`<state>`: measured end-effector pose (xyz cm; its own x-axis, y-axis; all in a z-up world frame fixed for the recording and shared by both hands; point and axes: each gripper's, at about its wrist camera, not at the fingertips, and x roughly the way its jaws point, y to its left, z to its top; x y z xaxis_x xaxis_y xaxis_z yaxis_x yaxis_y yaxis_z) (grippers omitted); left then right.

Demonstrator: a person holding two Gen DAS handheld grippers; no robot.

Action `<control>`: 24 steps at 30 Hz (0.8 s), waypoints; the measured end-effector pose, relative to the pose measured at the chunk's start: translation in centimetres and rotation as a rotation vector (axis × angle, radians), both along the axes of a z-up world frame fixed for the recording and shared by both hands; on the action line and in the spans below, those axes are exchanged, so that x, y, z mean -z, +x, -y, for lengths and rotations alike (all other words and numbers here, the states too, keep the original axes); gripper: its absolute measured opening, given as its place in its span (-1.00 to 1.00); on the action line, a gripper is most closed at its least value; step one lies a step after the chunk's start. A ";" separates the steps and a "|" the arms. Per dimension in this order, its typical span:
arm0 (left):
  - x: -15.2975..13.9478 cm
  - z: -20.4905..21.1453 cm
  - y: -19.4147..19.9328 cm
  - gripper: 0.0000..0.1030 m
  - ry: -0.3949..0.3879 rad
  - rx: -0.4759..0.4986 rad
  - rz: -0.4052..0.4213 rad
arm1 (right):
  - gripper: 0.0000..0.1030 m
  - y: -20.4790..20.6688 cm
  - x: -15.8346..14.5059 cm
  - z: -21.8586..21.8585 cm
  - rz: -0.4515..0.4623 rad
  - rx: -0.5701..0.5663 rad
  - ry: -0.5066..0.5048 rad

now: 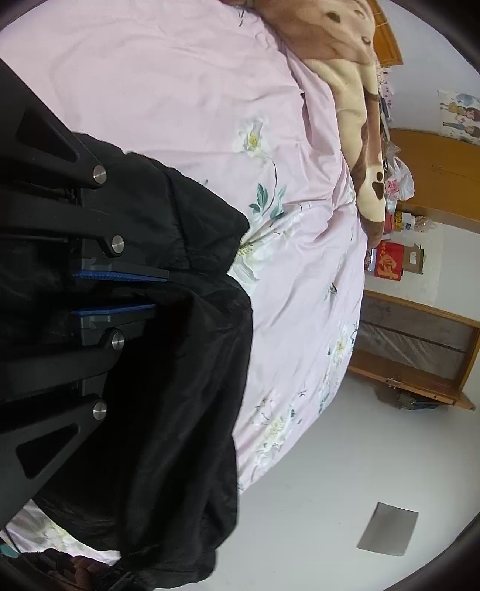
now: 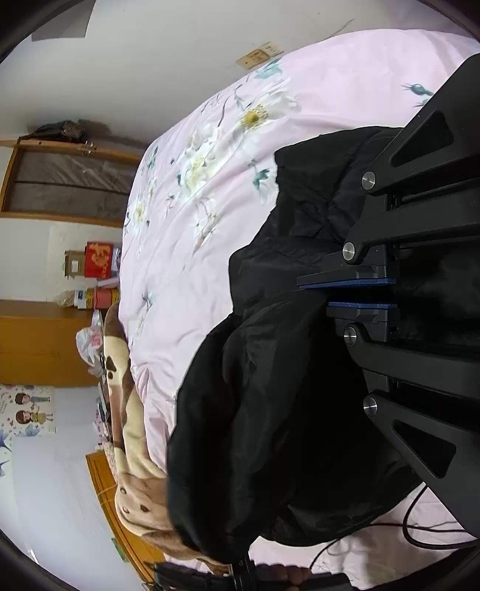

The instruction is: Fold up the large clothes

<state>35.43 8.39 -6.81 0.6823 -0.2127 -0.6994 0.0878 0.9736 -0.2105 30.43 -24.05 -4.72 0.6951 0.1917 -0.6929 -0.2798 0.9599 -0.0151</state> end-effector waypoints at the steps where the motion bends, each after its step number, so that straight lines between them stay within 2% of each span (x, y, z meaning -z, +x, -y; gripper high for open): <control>1: 0.1 -0.2 -0.3 -0.77 0.000 0.001 -0.003 | -0.89 0.0 0.1 0.1 0.001 0.013 0.006; 4: -0.2 -1.8 -1.4 -0.77 -0.052 -0.033 -0.028 | -0.89 -0.8 0.4 0.2 0.026 0.054 -0.009; 7: -1.7 -3.3 -2.8 -0.76 -0.040 -0.068 -0.016 | -0.88 -1.8 0.5 -0.3 0.007 0.063 -0.027; 10: -4.5 -3.7 -3.7 -0.71 -0.010 -0.054 0.039 | -0.80 -2.6 -0.8 0.3 0.026 0.098 -0.016; 11: -5.4 -3.4 -3.5 -0.56 0.007 -0.048 0.055 | -0.77 -2.9 -1.3 0.7 0.025 0.119 -0.005; 13: -6.8 -2.8 -2.7 -0.14 -0.013 -0.013 0.079 | -0.74 -3.0 -2.8 1.1 0.042 0.161 0.022; 15: -8.3 -1.3 -1.1 0.04 -0.035 0.036 0.089 | -0.72 -3.0 -4.9 0.4 0.103 0.184 0.035; 18: -9.2 1.3 1.0 0.05 -0.029 0.066 0.101 | -0.44 -1.5 -7.5 -2.0 0.137 0.118 0.117; 20: -8.8 3.4 2.6 0.05 -0.043 0.080 0.031 | -0.05 0.2 -8.1 -4.1 0.116 0.070 0.161; 23: -7.3 5.5 3.2 0.05 -0.073 0.116 -0.008 | -0.01 2.2 -7.0 -7.1 0.031 -0.001 0.213; 24: -6.5 6.4 3.0 0.05 -0.054 0.127 -0.018 | -0.02 2.6 -6.2 -7.8 0.001 -0.022 0.220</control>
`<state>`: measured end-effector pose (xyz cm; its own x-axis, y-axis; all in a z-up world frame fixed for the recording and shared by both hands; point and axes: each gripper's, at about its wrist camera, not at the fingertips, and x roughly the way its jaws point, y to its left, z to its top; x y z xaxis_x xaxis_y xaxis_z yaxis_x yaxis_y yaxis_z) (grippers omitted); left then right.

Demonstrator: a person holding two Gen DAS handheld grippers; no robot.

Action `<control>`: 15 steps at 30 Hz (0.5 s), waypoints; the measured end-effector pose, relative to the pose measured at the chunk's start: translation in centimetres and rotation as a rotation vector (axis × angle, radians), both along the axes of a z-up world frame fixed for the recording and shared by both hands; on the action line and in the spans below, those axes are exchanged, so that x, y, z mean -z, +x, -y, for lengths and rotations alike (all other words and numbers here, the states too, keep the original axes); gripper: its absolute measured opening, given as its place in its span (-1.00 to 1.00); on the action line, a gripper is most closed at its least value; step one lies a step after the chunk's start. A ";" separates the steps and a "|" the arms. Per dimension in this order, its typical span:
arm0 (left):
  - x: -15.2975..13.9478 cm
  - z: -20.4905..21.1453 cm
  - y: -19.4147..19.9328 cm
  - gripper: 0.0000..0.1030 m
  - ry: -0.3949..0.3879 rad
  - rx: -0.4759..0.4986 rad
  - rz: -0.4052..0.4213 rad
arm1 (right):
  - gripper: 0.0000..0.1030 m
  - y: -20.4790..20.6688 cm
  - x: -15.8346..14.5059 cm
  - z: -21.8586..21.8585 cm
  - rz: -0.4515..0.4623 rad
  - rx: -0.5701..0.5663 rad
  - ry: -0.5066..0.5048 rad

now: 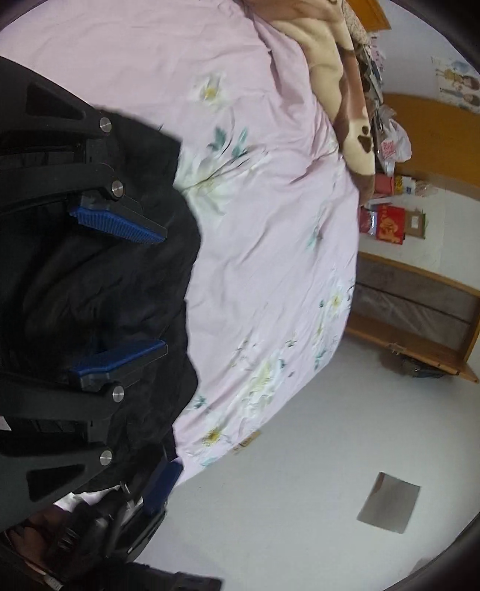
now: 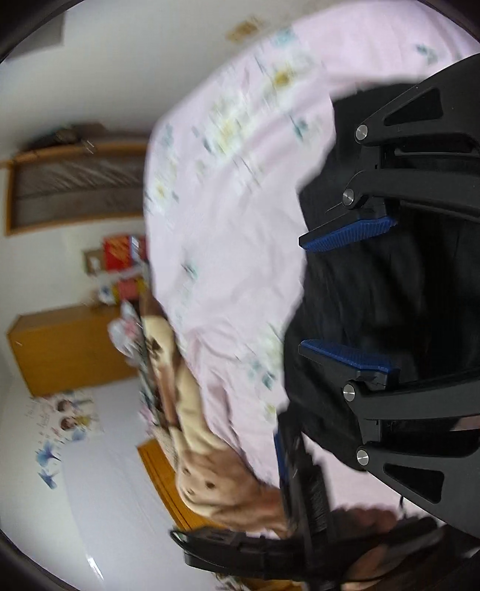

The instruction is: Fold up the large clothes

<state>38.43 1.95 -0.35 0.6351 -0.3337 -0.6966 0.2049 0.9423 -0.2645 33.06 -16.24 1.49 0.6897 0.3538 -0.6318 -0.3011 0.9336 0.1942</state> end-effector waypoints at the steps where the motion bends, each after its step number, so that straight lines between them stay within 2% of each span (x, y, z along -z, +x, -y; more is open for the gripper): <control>1: 0.8 0.6 -0.2 0.05 0.017 0.011 -0.011 | -0.02 0.2 1.0 -0.6 -0.032 -0.012 -0.013; 3: 3.0 1.4 -0.8 0.05 0.036 0.030 -0.036 | -0.02 0.0 3.0 -1.3 -0.089 -0.026 -0.042; 7: 6.7 1.2 -1.6 0.05 0.067 0.008 -0.093 | -0.02 -1.2 7.5 -1.1 -0.176 -0.036 -0.122; 11: 9.2 0.9 -2.2 0.05 0.075 0.023 -0.109 | -0.02 -2.5 9.8 0.4 -0.194 -0.021 -0.096; 15: 10.9 0.9 -2.5 0.08 0.081 0.013 -0.113 | -0.02 -2.6 11.1 0.1 -0.194 -0.014 -0.124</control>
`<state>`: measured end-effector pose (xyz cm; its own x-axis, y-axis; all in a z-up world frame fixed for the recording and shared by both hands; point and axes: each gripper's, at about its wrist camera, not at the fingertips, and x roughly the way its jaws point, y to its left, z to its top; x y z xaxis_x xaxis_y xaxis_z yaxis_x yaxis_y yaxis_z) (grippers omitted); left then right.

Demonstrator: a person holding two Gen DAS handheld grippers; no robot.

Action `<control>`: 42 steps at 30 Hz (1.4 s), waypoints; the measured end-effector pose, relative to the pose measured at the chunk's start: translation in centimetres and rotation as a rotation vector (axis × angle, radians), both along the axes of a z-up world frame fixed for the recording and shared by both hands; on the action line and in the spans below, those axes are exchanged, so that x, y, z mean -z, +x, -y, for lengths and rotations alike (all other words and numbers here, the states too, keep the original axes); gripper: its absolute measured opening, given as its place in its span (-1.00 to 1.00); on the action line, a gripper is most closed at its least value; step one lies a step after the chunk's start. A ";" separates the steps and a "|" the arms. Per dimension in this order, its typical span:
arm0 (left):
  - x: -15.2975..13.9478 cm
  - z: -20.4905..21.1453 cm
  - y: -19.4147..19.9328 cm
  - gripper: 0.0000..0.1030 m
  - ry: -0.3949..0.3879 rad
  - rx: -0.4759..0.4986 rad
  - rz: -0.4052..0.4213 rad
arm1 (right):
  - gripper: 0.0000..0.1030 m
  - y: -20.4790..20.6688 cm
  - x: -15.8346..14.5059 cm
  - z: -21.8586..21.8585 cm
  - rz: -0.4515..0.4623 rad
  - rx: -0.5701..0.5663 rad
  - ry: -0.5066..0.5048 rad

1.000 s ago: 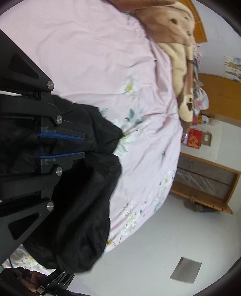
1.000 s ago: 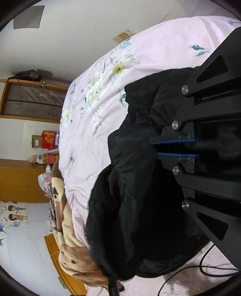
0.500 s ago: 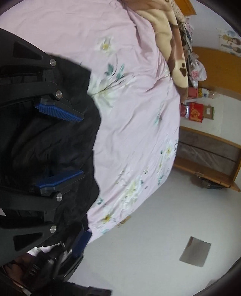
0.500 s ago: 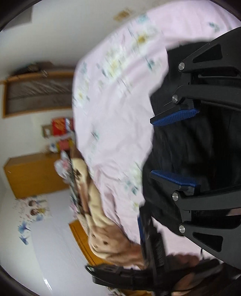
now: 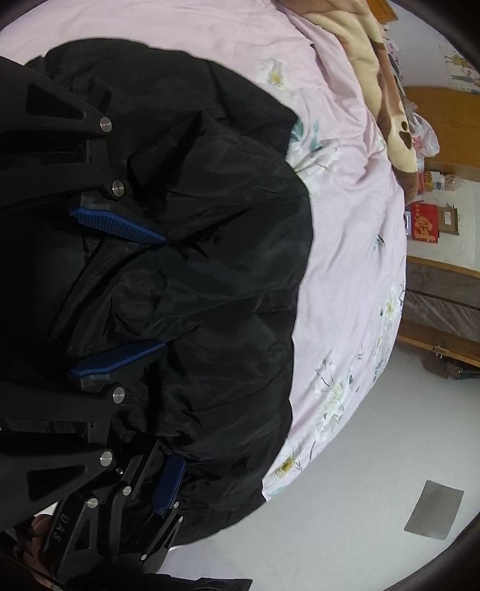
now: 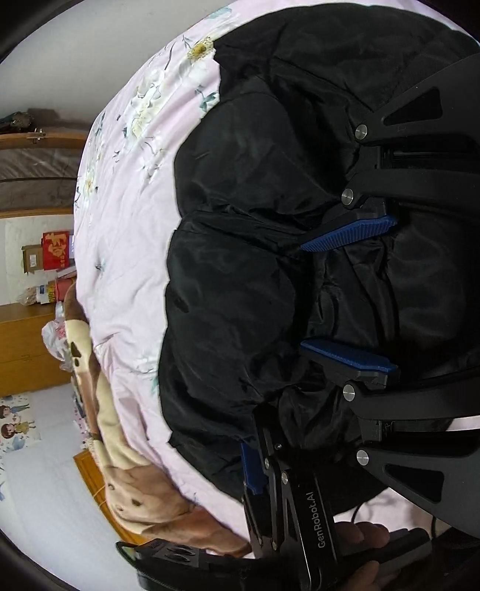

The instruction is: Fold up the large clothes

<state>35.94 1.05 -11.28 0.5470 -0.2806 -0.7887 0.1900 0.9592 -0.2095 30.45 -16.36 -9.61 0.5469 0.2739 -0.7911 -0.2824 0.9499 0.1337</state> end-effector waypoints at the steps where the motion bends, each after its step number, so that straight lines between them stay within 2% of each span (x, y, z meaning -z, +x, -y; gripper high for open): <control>1: 0.6 0.0 -0.1 0.08 -0.001 -0.006 -0.005 | -0.02 -0.1 0.5 0.0 -0.003 0.006 0.000; 6: 2.3 0.8 -0.9 0.09 0.058 -0.006 0.021 | -0.02 -0.3 2.5 -0.5 -0.008 0.022 -0.027; 10: 2.6 0.9 -1.2 0.08 0.056 -0.016 0.030 | -0.03 -0.4 3.3 0.0 -0.017 0.044 0.016; 14: 2.0 0.8 -1.4 0.08 0.054 -0.029 0.019 | -0.02 -0.4 2.9 0.0 -0.027 0.040 0.007; 19: 1.3 0.5 -1.6 0.08 0.027 -0.050 0.019 | -0.02 -0.5 0.5 0.0 -0.036 0.031 0.010; 22: 1.2 0.3 -1.7 0.08 0.017 -0.059 0.020 | -0.02 -0.8 -3.0 1.3 0.065 0.098 0.078; 24: 1.2 0.5 -1.8 0.09 0.026 -0.058 0.024 | -0.01 -0.4 -3.9 1.7 0.106 0.134 0.080; 26: 1.2 0.6 -1.8 0.09 0.029 -0.064 0.022 | -0.01 0.7 -3.1 1.1 0.091 0.123 0.000; 28: 1.3 0.8 -1.9 0.09 0.035 -0.064 0.023 | -0.01 1.6 -1.1 0.7 0.038 0.120 -0.059; 31: 1.5 1.2 -1.9 0.09 0.059 -0.047 0.027 | -0.01 1.5 1.0 0.7 0.025 0.114 -0.081; 35: 1.7 1.8 -1.7 0.10 0.083 -0.045 0.027 | -0.02 1.1 2.2 0.1 0.026 0.116 -0.126; 42: 2.1 2.4 -1.8 0.11 0.116 -0.041 0.045 | -0.02 1.1 3.5 0.5 0.013 0.124 -0.122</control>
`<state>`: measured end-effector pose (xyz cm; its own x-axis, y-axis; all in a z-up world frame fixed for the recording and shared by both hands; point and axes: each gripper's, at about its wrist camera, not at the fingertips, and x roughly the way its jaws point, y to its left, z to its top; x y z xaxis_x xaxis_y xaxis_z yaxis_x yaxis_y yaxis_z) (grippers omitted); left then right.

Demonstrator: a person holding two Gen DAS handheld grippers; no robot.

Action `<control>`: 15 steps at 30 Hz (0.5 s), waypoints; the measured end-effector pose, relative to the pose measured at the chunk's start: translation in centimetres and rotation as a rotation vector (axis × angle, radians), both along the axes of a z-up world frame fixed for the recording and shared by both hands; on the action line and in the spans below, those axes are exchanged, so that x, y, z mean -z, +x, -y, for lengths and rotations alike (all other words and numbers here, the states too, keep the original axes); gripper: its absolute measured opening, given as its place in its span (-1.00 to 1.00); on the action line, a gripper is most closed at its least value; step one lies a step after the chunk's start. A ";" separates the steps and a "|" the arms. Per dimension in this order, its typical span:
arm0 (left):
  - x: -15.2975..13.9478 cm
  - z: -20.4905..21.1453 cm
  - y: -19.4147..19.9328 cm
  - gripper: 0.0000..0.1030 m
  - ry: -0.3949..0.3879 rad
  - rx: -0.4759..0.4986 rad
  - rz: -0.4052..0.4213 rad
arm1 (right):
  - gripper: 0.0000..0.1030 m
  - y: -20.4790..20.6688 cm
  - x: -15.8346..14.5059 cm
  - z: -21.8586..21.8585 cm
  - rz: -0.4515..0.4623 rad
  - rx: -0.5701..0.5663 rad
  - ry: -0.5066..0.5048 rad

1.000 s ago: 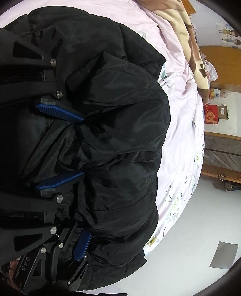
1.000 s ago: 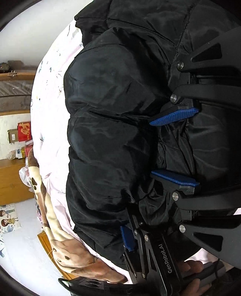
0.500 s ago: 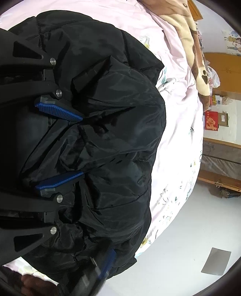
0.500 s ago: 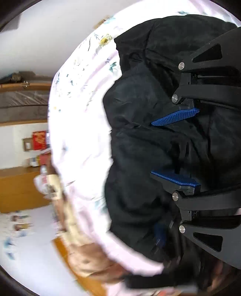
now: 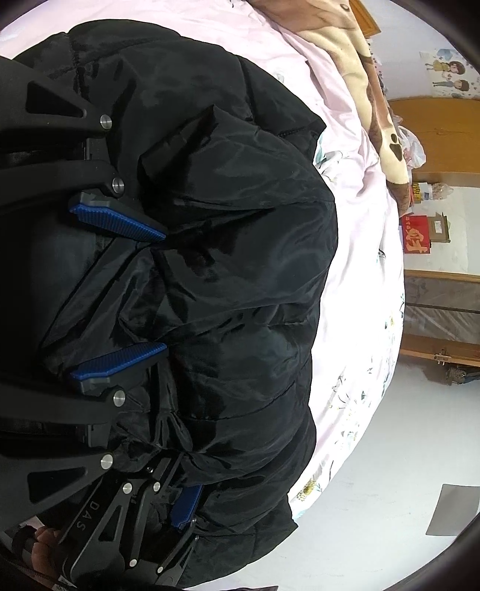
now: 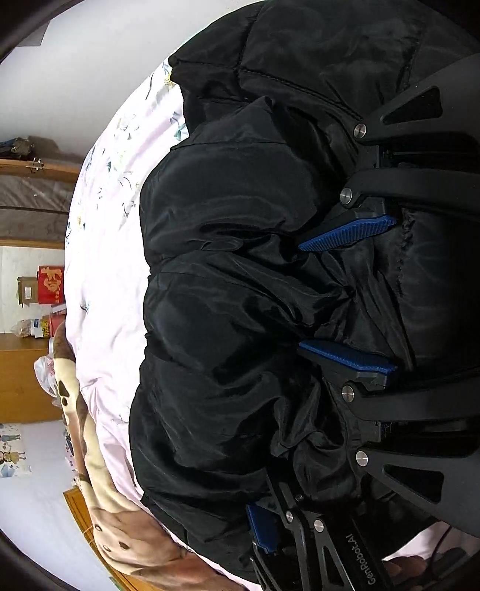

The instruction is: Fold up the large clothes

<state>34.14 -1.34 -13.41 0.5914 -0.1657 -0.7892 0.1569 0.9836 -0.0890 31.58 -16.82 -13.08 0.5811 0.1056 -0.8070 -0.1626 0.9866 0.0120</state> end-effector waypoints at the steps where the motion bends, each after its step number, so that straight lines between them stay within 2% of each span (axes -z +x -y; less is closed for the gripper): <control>1: 0.0 -0.1 0.0 0.11 -0.003 -0.002 -0.004 | -0.02 0.0 0.0 0.1 -0.005 0.003 0.007; 8: -1.2 -0.4 -0.2 0.12 -0.006 -0.011 -0.022 | -0.02 -1.2 -0.9 0.3 0.005 0.002 0.003; 11: -2.8 -0.1 -0.8 0.15 0.038 -0.009 0.014 | -0.01 -1.4 -2.1 0.5 0.009 -0.001 0.015; 15: -4.8 -1.0 -0.9 0.22 0.030 -0.033 0.054 | 0.00 -2.1 -4.1 0.7 0.031 -0.011 0.019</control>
